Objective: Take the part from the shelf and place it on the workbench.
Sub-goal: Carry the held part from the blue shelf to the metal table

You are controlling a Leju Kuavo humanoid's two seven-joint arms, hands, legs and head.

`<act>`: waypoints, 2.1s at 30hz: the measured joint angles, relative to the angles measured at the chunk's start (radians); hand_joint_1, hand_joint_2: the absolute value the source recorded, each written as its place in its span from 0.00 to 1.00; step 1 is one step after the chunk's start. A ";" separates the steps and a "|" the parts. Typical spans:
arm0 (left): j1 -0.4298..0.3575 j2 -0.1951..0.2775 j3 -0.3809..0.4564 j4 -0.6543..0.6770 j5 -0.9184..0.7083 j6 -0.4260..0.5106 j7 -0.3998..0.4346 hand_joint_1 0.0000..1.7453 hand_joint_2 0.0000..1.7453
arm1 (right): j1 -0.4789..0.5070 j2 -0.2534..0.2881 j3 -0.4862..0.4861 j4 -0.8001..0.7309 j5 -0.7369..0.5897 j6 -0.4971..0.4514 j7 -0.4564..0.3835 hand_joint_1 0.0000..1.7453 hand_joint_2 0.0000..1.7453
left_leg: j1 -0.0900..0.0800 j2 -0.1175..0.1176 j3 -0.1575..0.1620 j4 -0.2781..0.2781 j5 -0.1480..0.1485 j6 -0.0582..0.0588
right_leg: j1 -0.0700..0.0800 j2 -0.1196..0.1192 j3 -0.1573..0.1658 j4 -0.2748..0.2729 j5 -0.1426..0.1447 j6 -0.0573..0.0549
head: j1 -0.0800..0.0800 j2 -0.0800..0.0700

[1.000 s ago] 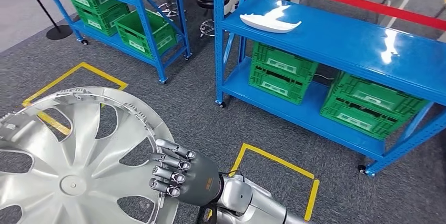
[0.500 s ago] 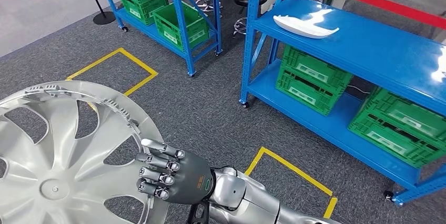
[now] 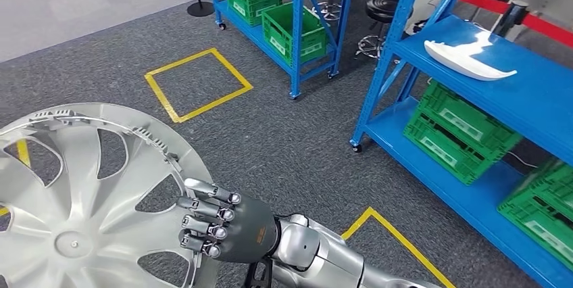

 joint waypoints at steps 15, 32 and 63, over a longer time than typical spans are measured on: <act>0.020 -0.001 -0.088 0.009 -0.163 -0.085 0.054 0.00 1.00 | 0.143 -0.065 -0.035 -0.053 -0.020 -0.043 0.031 1.00 1.00 | -0.001 0.127 -0.050 0.112 -0.047 -0.044 | 0.007 -0.123 0.054 -0.107 0.022 -0.036 | -0.008 0.000; 0.002 -0.005 -0.097 0.011 -0.008 -0.082 0.012 0.00 1.00 | 0.093 -0.082 -0.033 -0.015 -0.006 -0.049 0.018 1.00 1.00 | 0.003 -0.021 0.005 0.000 -0.004 -0.010 | -0.010 0.031 0.031 -0.075 0.027 0.009 | 0.000 0.000; -0.003 0.002 -0.010 0.013 0.042 -0.059 0.059 0.00 1.00 | -0.060 0.000 0.002 0.027 -0.020 0.042 0.007 1.00 1.00 | 0.009 -0.026 -0.007 -0.001 0.009 -0.014 | -0.006 0.036 0.033 -0.086 0.034 0.004 | -0.002 0.000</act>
